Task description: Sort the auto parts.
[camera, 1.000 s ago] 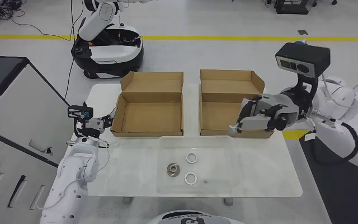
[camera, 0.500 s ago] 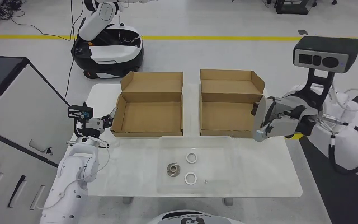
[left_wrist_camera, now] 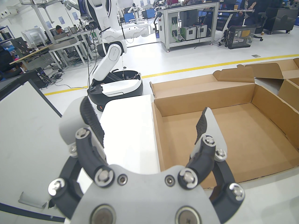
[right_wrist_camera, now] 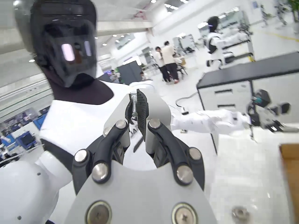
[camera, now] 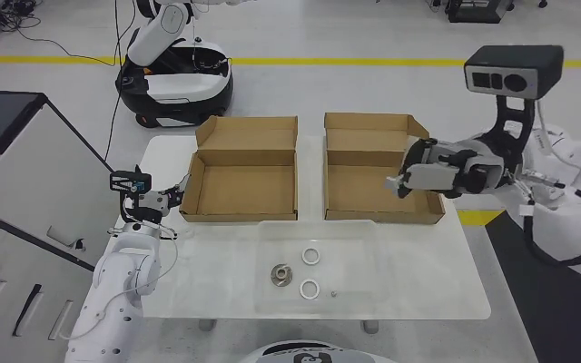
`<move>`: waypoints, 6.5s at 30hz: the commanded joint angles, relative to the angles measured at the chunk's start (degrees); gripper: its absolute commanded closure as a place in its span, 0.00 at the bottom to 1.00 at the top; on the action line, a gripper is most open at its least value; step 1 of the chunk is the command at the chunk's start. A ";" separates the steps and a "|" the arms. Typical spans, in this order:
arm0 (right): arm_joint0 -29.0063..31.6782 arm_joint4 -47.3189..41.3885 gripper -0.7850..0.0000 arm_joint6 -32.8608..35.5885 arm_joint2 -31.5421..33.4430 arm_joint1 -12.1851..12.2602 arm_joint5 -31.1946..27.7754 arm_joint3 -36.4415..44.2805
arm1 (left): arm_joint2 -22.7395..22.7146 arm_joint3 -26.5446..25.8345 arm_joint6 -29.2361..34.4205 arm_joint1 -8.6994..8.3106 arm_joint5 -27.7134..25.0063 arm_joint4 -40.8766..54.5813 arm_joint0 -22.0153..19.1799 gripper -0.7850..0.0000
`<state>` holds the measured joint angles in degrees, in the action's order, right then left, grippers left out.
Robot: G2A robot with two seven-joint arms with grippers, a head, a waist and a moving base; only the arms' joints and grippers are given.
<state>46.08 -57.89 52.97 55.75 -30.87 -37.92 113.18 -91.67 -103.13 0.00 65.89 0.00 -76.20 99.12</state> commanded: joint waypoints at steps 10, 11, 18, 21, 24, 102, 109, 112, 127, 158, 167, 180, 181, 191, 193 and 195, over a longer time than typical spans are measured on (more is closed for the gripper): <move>7.23 19.95 1.00 12.83 18.14 6.08 33.20 -1.59 | 0.00 0.00 0.00 0.00 0.00 0.00 0.00 0.00; 8.02 20.54 1.00 13.40 19.28 6.38 35.09 -1.33 | 0.00 0.00 0.00 0.00 0.00 0.00 0.00 0.00; 9.37 33.95 1.00 19.95 23.22 8.03 45.78 1.25 | 0.00 0.00 0.00 0.00 0.00 0.00 0.00 0.00; 7.29 37.92 1.00 22.47 22.22 7.99 46.02 1.42 | 0.00 0.00 0.00 0.00 0.00 0.00 0.00 0.00; 3.58 40.81 1.00 24.51 19.49 7.41 45.24 0.30 | 0.00 0.00 0.00 0.00 0.00 0.00 0.00 0.00; -28.12 74.73 1.00 26.67 -42.36 -29.75 48.11 -66.48 | 0.00 0.00 0.00 0.00 0.00 0.00 0.00 0.00; -26.86 79.42 1.00 22.81 -42.34 -30.00 49.96 -66.15 | 0.00 0.00 0.00 0.00 0.00 0.00 0.00 0.00; -25.69 79.40 1.00 22.78 -42.05 -30.16 50.12 -66.00 | 0.00 0.00 0.00 0.00 0.00 0.00 0.00 0.00; -22.47 83.28 1.00 19.92 -40.32 -30.52 52.77 -65.42 | 0.00 0.00 0.00 0.00 0.00 0.00 0.00 0.00; -19.68 87.57 0.00 24.98 -29.60 -25.63 53.02 -51.51 | 0.00 0.00 0.00 0.00 0.00 0.00 0.00 0.00; -15.05 88.45 0.00 32.92 -18.76 -18.71 51.01 -31.12 | 0.00 0.00 0.00 0.00 0.00 0.00 0.00 0.00; -7.81 82.66 0.00 35.03 -9.29 -11.90 45.10 -8.20 | 0.00 0.00 0.00 0.00 0.00 0.00 0.00 0.00; -7.79 81.86 0.00 35.03 -9.16 -11.49 45.47 -7.12 | 0.00 0.00 0.00 0.00 0.00 0.00 0.00 0.00; -10.09 75.27 0.00 35.03 -11.05 -9.05 44.96 0.94 | 0.00 0.00 0.00 0.00 0.00 0.00 0.00 0.00; -10.88 73.47 0.00 35.03 -11.61 -8.91 45.28 1.89 | 0.00 0.00 0.00 0.00 0.00 0.00 0.00 0.00; -11.68 71.48 0.00 35.03 -12.22 -8.92 45.10 2.87 | 0.00 0.00 0.00 0.00 0.00 0.00 0.00 0.00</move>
<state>34.68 14.58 88.00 43.74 -39.77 7.29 115.74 -91.67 -103.13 0.00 65.89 0.00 -76.20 99.12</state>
